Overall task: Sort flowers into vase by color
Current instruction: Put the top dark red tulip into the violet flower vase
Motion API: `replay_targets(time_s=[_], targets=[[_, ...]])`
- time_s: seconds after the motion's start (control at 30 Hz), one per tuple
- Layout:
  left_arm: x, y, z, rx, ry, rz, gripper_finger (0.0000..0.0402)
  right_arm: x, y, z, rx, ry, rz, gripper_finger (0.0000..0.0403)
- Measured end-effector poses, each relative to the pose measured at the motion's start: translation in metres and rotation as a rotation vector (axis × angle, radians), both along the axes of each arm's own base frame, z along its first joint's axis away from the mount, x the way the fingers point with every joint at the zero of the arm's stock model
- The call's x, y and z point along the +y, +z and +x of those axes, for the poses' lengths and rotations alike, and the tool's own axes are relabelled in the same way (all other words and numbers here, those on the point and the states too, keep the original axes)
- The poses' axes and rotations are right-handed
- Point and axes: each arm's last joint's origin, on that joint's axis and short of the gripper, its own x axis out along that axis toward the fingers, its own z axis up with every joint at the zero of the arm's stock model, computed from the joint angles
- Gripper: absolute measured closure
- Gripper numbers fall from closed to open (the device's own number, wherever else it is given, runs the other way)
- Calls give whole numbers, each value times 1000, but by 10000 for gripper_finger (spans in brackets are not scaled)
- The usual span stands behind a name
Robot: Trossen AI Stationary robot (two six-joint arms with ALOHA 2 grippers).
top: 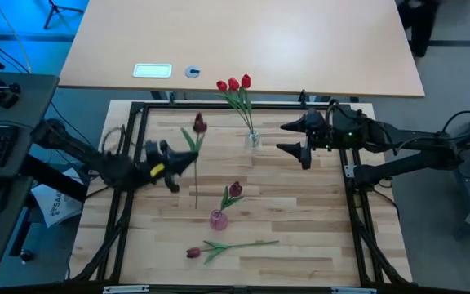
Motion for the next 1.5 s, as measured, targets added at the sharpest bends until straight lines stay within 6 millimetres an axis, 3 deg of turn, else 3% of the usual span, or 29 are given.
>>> replay_targets(time_s=[0.23, 0.33, 0.5, 0.67, 0.9, 1.23, 1.5], targets=[[-37, -26, 32, -210, -93, 73, 402, 0, -1, 1, 0, -12, 23, 84], [-38, -27, 38, -330, -95, 104, 401, 0, -1, 1, -5, -17, 34, 84], [-37, -40, 49, -275, -58, 158, 401, 0, -1, 1, -6, -25, 55, 84], [-31, -51, 45, -258, -79, 176, 401, 0, -1, 1, -10, -30, 74, 84], [-15, -67, 14, -352, -133, 129, 401, 0, -1, 1, -12, -34, 87, 84], [-4, -73, 25, -353, -227, 209, 401, -3, -1, 1, -17, -119, 70, 84], [-5, -80, 30, -283, -310, 263, 401, -3, -1, 1, -19, -128, 72, 84]])
